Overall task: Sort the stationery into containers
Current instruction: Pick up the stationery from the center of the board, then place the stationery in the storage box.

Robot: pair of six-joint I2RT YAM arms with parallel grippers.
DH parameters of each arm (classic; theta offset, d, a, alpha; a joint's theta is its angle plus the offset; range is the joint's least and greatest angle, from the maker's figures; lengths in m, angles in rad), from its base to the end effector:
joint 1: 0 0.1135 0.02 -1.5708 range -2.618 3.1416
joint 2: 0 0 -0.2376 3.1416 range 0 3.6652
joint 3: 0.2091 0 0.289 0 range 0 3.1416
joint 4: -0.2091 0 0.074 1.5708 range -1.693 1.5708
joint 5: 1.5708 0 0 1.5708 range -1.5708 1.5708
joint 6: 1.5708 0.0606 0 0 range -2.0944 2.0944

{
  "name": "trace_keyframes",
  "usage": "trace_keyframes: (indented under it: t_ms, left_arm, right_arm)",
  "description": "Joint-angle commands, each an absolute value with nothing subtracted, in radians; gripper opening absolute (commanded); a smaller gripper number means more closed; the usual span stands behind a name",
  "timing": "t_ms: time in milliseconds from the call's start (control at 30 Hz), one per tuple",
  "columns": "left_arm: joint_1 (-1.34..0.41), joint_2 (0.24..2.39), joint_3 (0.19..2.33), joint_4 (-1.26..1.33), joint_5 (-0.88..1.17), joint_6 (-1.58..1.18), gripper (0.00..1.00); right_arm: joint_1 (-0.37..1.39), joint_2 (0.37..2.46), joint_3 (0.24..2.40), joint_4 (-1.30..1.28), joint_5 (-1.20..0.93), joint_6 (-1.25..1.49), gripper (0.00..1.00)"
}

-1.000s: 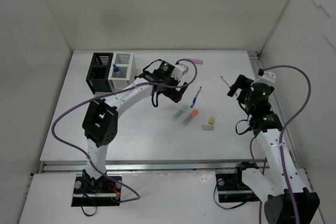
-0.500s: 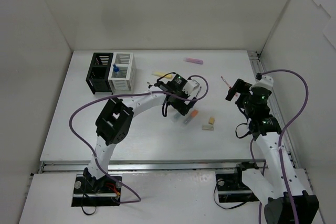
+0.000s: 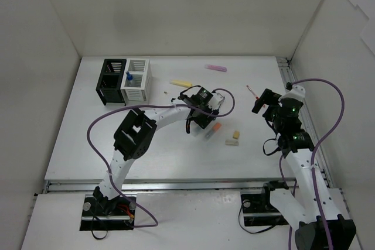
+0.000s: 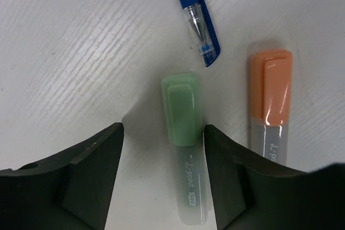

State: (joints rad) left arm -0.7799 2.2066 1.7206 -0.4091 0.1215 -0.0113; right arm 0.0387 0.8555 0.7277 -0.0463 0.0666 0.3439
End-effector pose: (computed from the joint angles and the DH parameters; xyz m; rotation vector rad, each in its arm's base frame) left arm 0.3667 -0.3730 0.1210 0.9951 2.3168 -0.4828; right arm 0.2846 0.0070 0.2930 0.3142 1.7212 0.2220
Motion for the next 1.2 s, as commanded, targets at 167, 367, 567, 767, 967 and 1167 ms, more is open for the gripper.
trace_keyframes:
  t_ms: [167,367,567,767,967,1167]
  left_arm:
    - [-0.792,2.201,1.747,-0.400,0.108,0.037,0.28]
    - [-0.782,2.171,1.738,-0.400,0.083,0.035,0.14]
    - [-0.747,2.071,1.704,-0.377,0.029,0.020,0.00]
    - [-0.645,1.843,1.609,-0.253,0.023,0.026,0.00]
    - [-0.514,1.639,1.487,-0.014,0.011,-0.035,0.00]
    - [-0.376,1.661,1.506,0.116,-0.058,-0.055,0.00]
  right_arm:
    - [0.035,0.844,0.729,0.006,0.063,0.353,0.98]
    - [0.037,0.827,0.721,0.006,0.064,0.345,0.98]
    - [0.037,0.812,0.719,0.006,0.051,0.342,0.98]
    - [0.035,0.822,0.727,0.006,0.058,0.331,0.98]
    - [0.037,0.854,0.732,0.029,0.055,0.321,0.98]
    - [0.037,0.876,0.741,0.064,0.045,0.304,0.98]
